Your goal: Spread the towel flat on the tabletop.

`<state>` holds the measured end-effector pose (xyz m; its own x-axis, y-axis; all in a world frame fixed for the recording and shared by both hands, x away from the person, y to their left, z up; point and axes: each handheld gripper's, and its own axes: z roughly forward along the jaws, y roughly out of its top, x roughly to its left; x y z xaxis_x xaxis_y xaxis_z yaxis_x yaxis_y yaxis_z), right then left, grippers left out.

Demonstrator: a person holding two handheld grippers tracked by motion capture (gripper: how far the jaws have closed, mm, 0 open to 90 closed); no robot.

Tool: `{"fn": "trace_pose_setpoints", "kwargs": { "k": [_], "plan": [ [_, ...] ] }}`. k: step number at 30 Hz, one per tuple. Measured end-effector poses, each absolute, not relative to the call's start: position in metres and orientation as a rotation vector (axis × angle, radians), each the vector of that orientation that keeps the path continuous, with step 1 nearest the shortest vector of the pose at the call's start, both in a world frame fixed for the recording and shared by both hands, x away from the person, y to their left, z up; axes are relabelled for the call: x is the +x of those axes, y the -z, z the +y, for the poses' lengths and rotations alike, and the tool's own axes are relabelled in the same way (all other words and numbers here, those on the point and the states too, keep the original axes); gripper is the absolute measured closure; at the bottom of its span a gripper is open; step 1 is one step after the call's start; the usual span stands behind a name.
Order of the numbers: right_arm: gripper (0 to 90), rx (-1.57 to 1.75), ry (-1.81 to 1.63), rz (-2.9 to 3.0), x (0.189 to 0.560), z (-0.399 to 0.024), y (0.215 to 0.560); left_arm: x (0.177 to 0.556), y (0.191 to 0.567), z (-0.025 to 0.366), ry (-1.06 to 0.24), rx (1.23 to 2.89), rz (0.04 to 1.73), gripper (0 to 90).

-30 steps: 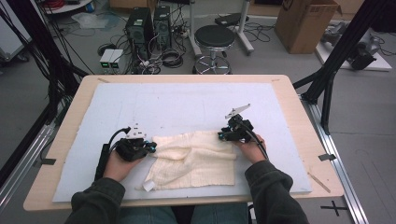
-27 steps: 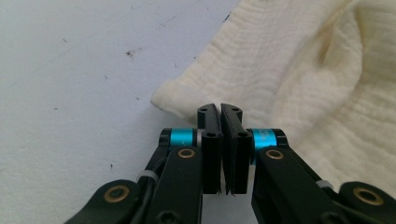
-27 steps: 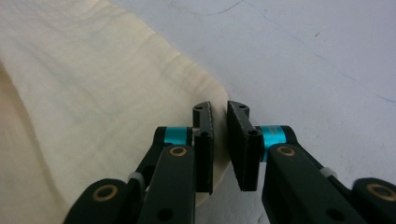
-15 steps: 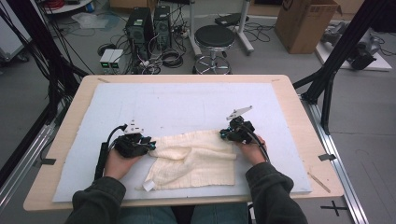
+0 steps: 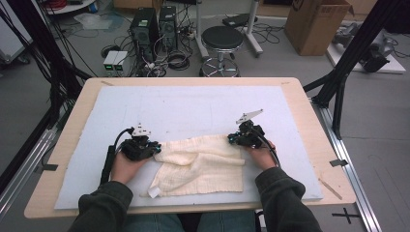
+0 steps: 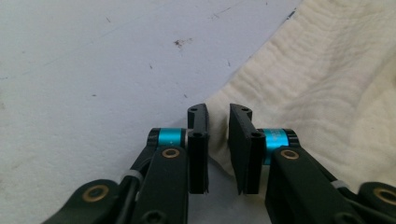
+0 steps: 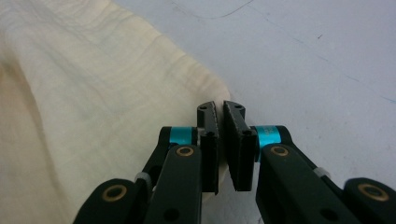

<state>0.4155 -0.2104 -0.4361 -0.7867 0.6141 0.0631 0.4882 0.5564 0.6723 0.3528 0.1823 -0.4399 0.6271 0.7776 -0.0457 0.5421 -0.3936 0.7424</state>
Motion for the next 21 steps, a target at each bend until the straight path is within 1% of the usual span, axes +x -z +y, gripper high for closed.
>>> {"fn": "trace_pose_setpoints", "kwargs": {
  "k": [1,3,5,8,14,16,21],
  "plan": [
    [84.9,0.933,-1.046,2.610,0.416,-0.210,0.436,0.353,0.440,0.182,-0.391,2.104,1.018,79.5],
    [84.9,0.924,-1.056,2.613,0.416,-0.211,0.436,0.352,0.440,0.180,-0.399,2.108,1.015,85.7],
    [85.3,0.926,-1.073,2.618,0.418,-0.213,0.437,0.350,0.439,0.178,-0.422,2.128,1.002,87.3],
    [85.7,0.921,-1.086,2.626,0.418,-0.214,0.437,0.350,0.438,0.178,-0.440,2.127,1.009,87.8],
    [86.0,0.880,-1.162,2.613,0.417,-0.209,0.428,0.350,0.420,0.190,-0.505,2.023,1.033,87.9],
    [86.1,0.849,-1.188,2.584,0.418,-0.207,0.418,0.356,0.414,0.193,-0.516,2.007,1.042,88.0],
    [86.1,0.855,-1.196,2.489,0.431,-0.207,0.392,0.389,0.395,0.199,-0.538,1.933,1.087,87.9]
  ]
}}
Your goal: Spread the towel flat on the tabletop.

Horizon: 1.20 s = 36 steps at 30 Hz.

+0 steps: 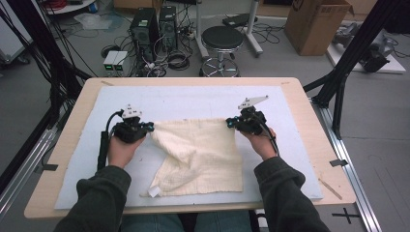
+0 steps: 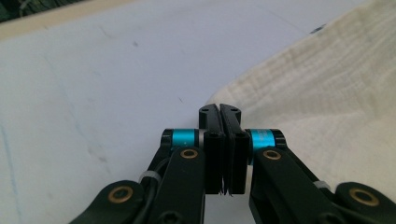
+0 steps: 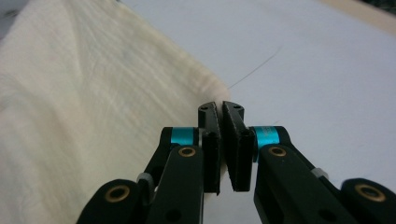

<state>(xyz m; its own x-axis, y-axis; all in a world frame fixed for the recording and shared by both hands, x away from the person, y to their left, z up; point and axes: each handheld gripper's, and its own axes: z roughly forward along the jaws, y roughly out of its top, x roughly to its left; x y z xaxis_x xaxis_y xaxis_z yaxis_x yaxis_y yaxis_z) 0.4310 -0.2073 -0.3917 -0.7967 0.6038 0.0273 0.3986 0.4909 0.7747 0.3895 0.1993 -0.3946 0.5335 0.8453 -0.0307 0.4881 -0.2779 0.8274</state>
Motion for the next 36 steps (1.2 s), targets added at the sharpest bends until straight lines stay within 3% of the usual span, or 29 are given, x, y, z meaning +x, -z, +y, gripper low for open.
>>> {"fn": "trace_pose_setpoints", "kwargs": {
  "k": [5,6,7,8,9,27,36],
  "plan": [
    [85.1,0.918,-1.151,2.389,0.465,-0.204,0.377,0.435,0.382,0.195,-0.568,1.885,1.113,86.8],
    [81.2,0.943,-1.123,2.364,0.472,-0.204,0.375,0.447,0.381,0.192,-0.612,1.883,1.123,82.2],
    [72.6,0.993,-1.097,2.304,0.483,-0.203,0.372,0.452,0.381,0.190,-0.630,1.883,1.150,66.5],
    [71.2,1.015,-1.118,2.291,0.488,-0.205,0.372,0.455,0.382,0.190,-0.616,1.868,1.171,57.9],
    [67.3,1.048,-1.152,2.285,0.492,-0.206,0.371,0.455,0.383,0.191,-0.596,1.852,1.170,54.8],
    [46.2,0.923,-1.213,2.547,0.435,-0.208,0.399,0.369,0.406,0.205,-0.442,1.918,0.929,52.3],
    [43.5,0.810,-1.283,2.579,0.396,-0.211,0.401,0.330,0.411,0.199,-0.388,1.943,0.823,51.7]
  ]
}}
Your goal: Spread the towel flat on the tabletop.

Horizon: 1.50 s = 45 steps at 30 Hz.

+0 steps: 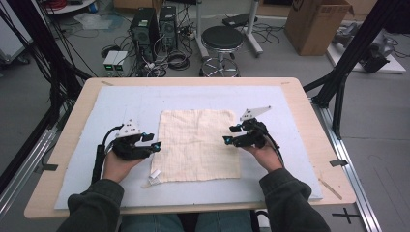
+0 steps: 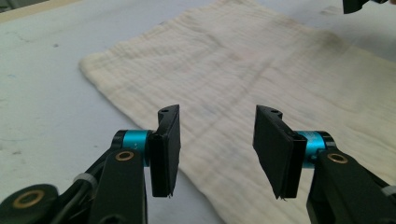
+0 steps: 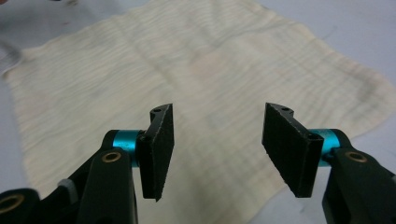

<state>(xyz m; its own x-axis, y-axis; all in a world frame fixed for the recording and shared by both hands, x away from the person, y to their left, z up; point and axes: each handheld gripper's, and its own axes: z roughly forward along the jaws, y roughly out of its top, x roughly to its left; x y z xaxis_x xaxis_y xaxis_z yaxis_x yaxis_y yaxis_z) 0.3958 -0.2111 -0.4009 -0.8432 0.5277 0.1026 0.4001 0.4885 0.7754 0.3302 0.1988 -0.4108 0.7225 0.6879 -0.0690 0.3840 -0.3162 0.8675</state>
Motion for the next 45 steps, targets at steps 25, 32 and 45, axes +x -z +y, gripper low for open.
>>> {"fn": "trace_pose_setpoints", "kwargs": {
  "k": [25,32,45],
  "plan": [
    [71.8,0.522,-1.139,2.770,0.324,-0.218,0.439,0.288,0.442,0.188,-0.208,2.189,0.679,71.5],
    [88.0,0.517,-1.172,2.806,0.324,-0.219,0.439,0.286,0.441,0.188,-0.217,2.198,0.667,88.2],
    [88.4,0.510,-1.212,2.839,0.315,-0.225,0.438,0.271,0.437,0.188,-0.213,2.215,0.654,89.0]
  ]
}}
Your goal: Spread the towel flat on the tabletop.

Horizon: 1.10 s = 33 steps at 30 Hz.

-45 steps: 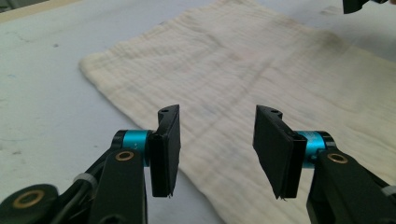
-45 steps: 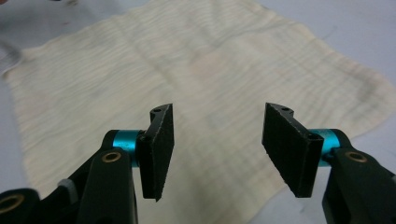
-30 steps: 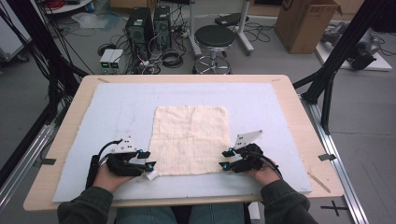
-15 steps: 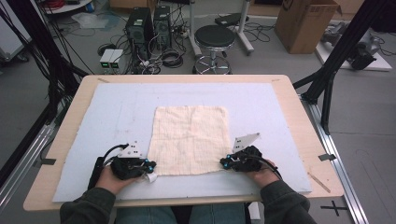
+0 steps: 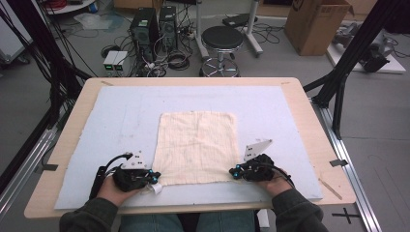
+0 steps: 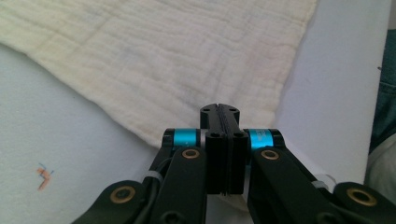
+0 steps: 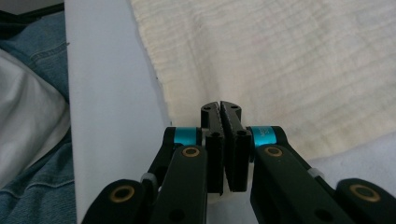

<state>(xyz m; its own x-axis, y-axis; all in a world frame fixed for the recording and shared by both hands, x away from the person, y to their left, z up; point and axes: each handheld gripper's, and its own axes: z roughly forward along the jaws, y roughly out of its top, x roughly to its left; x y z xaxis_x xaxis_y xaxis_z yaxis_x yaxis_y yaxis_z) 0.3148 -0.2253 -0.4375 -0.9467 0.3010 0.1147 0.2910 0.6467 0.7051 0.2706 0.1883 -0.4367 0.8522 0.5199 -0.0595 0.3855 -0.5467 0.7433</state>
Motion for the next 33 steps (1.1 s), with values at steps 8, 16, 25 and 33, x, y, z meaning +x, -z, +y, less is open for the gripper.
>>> {"fn": "trace_pose_setpoints", "kwargs": {
  "k": [8,16,25,33],
  "plan": [
    [82.9,0.522,-1.250,2.831,0.308,-0.230,0.436,0.265,0.432,0.193,-0.181,2.166,0.650,85.9],
    [56.5,0.603,-1.375,2.697,0.312,-0.233,0.426,0.270,0.426,0.204,-0.234,2.049,0.703,65.5],
    [42.3,0.670,-1.430,2.617,0.321,-0.234,0.423,0.274,0.422,0.208,-0.276,1.995,0.723,56.2],
    [25.6,0.715,-1.409,2.560,0.321,-0.230,0.423,0.275,0.421,0.210,-0.326,1.984,0.751,45.2]
  ]
}}
